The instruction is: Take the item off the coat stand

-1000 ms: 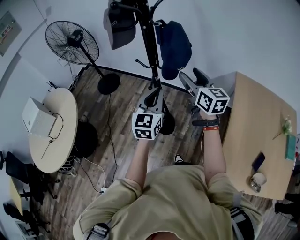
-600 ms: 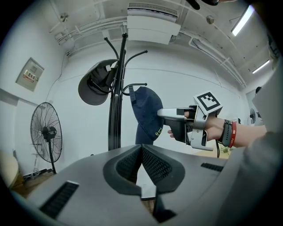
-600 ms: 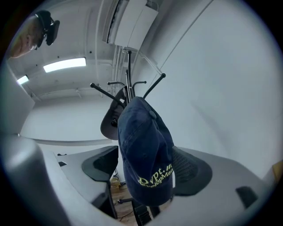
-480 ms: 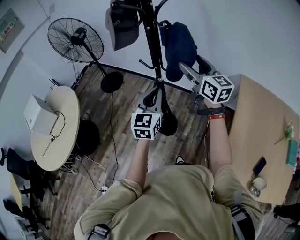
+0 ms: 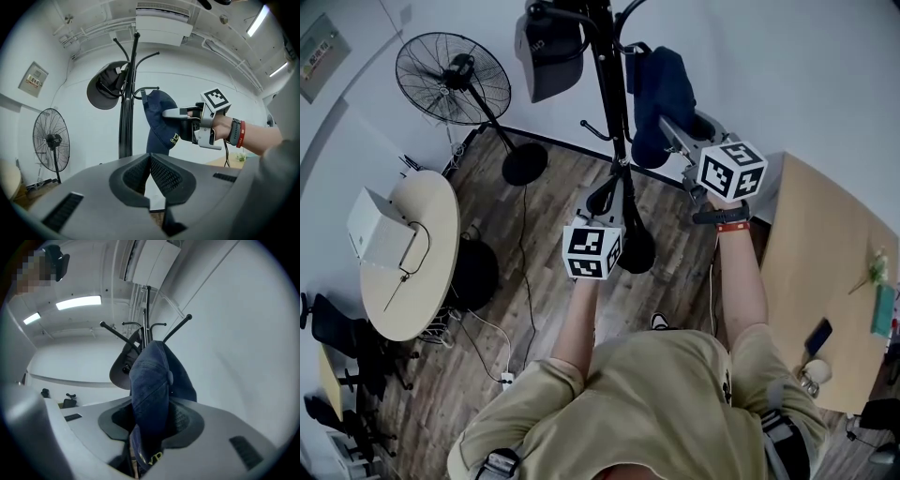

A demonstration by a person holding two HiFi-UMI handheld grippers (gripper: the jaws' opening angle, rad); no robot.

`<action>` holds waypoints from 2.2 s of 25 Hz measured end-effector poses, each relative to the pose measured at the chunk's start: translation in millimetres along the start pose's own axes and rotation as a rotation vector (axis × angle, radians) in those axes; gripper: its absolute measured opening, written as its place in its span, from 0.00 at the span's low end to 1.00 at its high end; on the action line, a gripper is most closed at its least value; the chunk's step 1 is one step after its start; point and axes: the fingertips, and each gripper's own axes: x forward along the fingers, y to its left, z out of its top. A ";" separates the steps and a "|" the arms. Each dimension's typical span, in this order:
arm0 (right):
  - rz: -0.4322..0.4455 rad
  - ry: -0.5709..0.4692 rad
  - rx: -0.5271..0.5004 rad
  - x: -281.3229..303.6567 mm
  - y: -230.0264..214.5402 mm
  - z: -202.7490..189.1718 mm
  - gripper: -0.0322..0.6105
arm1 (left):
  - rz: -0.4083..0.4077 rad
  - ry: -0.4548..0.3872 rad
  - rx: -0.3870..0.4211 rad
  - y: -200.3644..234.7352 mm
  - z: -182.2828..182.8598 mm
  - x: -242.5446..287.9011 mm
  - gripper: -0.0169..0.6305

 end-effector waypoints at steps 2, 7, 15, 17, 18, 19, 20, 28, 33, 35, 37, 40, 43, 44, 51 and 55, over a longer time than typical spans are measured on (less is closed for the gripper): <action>0.017 0.013 -0.015 2.3 5.8 -1.1 0.21 | 0.002 0.001 -0.004 1.7 -0.7 -0.1 0.06; 0.038 0.026 -0.018 8.6 15.6 -5.5 0.10 | 0.002 0.000 -0.011 4.9 -1.8 -0.6 0.06; 0.034 0.014 -0.054 5.1 23.7 2.3 0.09 | 0.007 -0.008 -0.018 6.1 -0.6 -4.0 0.06; 0.027 0.003 -0.059 2.3 23.7 7.5 0.09 | 0.004 -0.009 -0.019 5.6 -0.2 -3.6 0.06; 0.024 -0.004 -0.059 0.9 23.4 10.2 0.09 | 0.002 -0.010 -0.019 5.1 0.2 -3.5 0.06; 0.021 -0.010 -0.060 -0.4 23.0 13.0 0.09 | -0.001 -0.011 -0.019 4.7 0.8 -3.5 0.06; 0.019 -0.015 -0.061 -1.6 22.6 15.7 0.09 | -0.002 -0.013 -0.019 4.3 1.4 -3.6 0.06; 0.004 -0.058 -0.060 -18.5 21.5 34.1 0.09 | -0.021 -0.018 -0.020 -4.9 2.0 -3.5 0.06; -0.018 -0.080 -0.050 -29.6 19.9 39.3 0.09 | -0.033 -0.020 -0.025 -9.6 2.1 -4.7 0.06; -0.034 -0.088 -0.046 -35.5 17.6 40.8 0.09 | -0.037 -0.019 -0.026 -11.7 1.1 -5.1 0.06; -0.049 -0.089 -0.044 -41.2 15.1 40.6 0.09 | -0.039 -0.015 -0.023 -13.7 -0.1 -5.0 0.06; -0.071 -0.082 -0.046 -50.4 12.0 37.9 0.09 | -0.039 -0.007 -0.015 -17.1 -1.3 -5.3 0.06; -0.098 -0.070 -0.049 -59.9 7.9 31.4 0.09 | -0.048 -0.010 -0.017 -22.1 -0.8 -5.4 0.06; -0.110 -0.065 -0.047 -62.7 5.8 28.7 0.09 | -0.051 -0.010 -0.017 -23.6 -0.6 -5.1 0.06; -0.197 -0.014 -0.027 -80.0 -5.2 -5.0 0.09 | -0.063 -0.015 -0.012 -28.9 0.0 -5.2 0.06; -0.230 0.023 -0.021 -85.5 -4.0 -26.8 0.09 | -0.049 0.003 -0.007 -26.6 -8.1 -5.1 0.06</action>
